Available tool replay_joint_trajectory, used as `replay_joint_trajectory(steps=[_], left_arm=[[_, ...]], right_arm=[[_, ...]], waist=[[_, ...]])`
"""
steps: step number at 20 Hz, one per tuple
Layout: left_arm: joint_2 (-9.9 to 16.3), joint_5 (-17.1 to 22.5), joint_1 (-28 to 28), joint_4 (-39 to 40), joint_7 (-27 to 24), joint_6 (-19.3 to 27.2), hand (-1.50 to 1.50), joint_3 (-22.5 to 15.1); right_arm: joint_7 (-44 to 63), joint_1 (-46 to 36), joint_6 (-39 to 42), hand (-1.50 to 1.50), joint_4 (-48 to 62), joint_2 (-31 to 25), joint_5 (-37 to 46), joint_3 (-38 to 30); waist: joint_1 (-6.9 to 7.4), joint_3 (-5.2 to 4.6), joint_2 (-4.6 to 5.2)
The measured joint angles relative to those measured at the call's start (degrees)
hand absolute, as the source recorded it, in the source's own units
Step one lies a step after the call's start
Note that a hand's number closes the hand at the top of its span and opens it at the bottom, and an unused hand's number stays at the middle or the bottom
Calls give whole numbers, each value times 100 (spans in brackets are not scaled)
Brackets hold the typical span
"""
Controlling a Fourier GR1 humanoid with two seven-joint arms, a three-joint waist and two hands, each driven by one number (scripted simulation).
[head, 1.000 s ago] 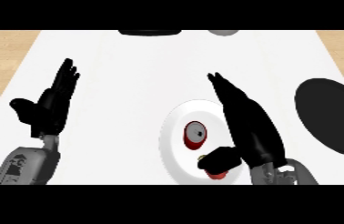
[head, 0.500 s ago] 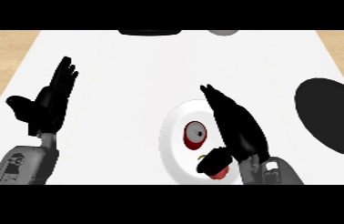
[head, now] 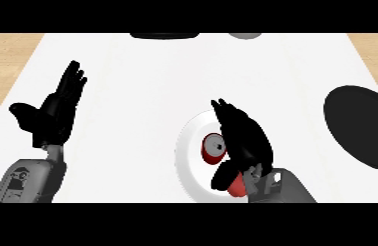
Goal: Pick the can from the plate and place it in the pan
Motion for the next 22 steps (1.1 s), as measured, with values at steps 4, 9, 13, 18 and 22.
replay_joint_trajectory(steps=[4, 9, 13, 18, 22], left_arm=[[-4, 12, 25, 43, -49, -97, 0, 96], [-81, -114, -29, 102, -64, -104, 0, 131], [-206, -216, 95, -190, 91, -83, 0, 101], [-228, -249, 53, -63, 1, -217, 0, 243], [-230, -263, 61, -139, 77, -324, 0, 342]], right_arm=[[66, -28, 224, -150, 121, 64, 91, 45], [52, -49, 343, -150, 447, 217, 213, 2], [-41, -166, 316, -150, 838, 344, 332, -72], [-170, -218, 355, -150, 1287, 383, 456, -102], [-290, -175, 256, -150, 1643, 401, 495, -72]], waist=[[-1, -1, -2], [3, 0, -1], [15, 1, -1], [12, 1, 2], [15, 1, 2]])
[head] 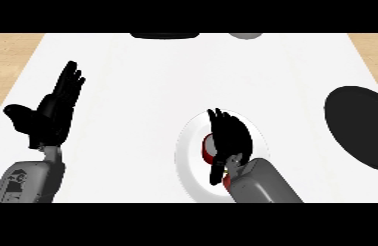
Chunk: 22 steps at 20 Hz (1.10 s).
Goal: Pick the can from the plate and place it in the pan
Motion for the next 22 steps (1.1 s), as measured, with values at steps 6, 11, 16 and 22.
replay_joint_trajectory(steps=[6, 11, 16, 22], left_arm=[[-159, -141, 46, 15, -81, -42, 0, 16], [-165, -171, -80, 101, -13, -101, 0, 102], [-270, -250, -24, -25, 83, -121, 0, 123], [-234, -239, 88, -87, 52, -209, 0, 239]], right_arm=[[-126, -12, 21, 150, 284, 18, -179, -14], [-642, -90, 113, 150, 397, 13, -52, 73], [-856, 9, 87, 150, 396, 29, 159, 93], [-1200, 1120, -118, 150, -780, -520, 394, 575]], waist=[[1, -1, -2], [-6, -2, -4], [-9, -2, -10], [-42, -1, -59]])
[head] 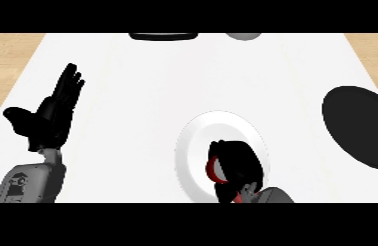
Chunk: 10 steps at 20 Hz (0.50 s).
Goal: Pick the can from the plate and place it in the pan
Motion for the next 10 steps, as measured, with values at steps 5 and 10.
replay_joint_trajectory(steps=[5, 10], left_arm=[[-23, -39, -22, -82, 116, 48, 0, 2], [-3, -49, 48, -91, 123, 50, 0, 44]], right_arm=[[-448, 1210, -843, 150, -1144, -818, 498, 339], [-538, 1805, -1636, 150, -2365, -1514, 1186, 256]], waist=[[-38, -8, -22], [-121, -1, -5]])
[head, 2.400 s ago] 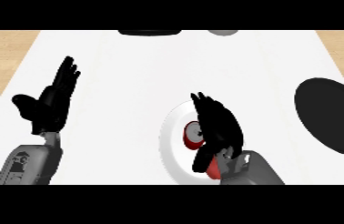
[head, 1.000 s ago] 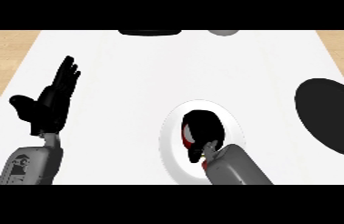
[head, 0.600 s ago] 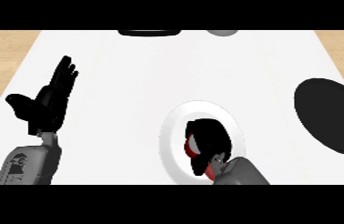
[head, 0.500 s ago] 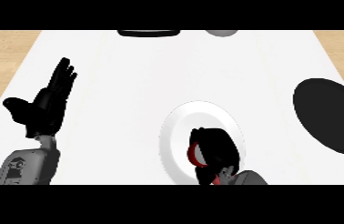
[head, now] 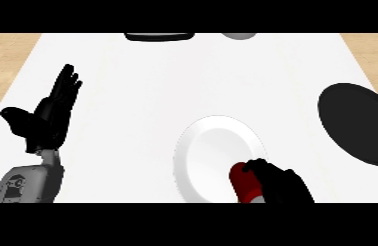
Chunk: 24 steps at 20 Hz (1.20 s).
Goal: Pick the can from the plate and place it in the pan
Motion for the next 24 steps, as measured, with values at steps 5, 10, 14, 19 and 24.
replay_joint_trajectory(steps=[5, 10, 14, 19, 24], left_arm=[[-10, 3, -64, 101, -70, -20, 0, 40], [-67, -45, -141, 162, -107, -23, 0, 0], [-65, -62, -166, 132, -67, -37, 0, -11], [-73, -31, -154, 174, -142, -95, 0, 13], [-113, -87, -230, 194, -67, -53, 0, -19]], right_arm=[[-90, 489, -571, 150, -1075, -356, 141, -412], [-173, 724, -932, 150, -1660, -479, -190, -1203], [-323, 509, -1082, 150, -1684, -380, -1210, -2136], [-969, 61, -1224, 150, -849, -469, -2697, -3559], [-2036, -454, -1205, 150, 768, -912, -3430, -4709]], waist=[[15, 2, 28], [56, 4, 49], [102, 7, 67], [145, 11, 78], [176, 12, 82]])
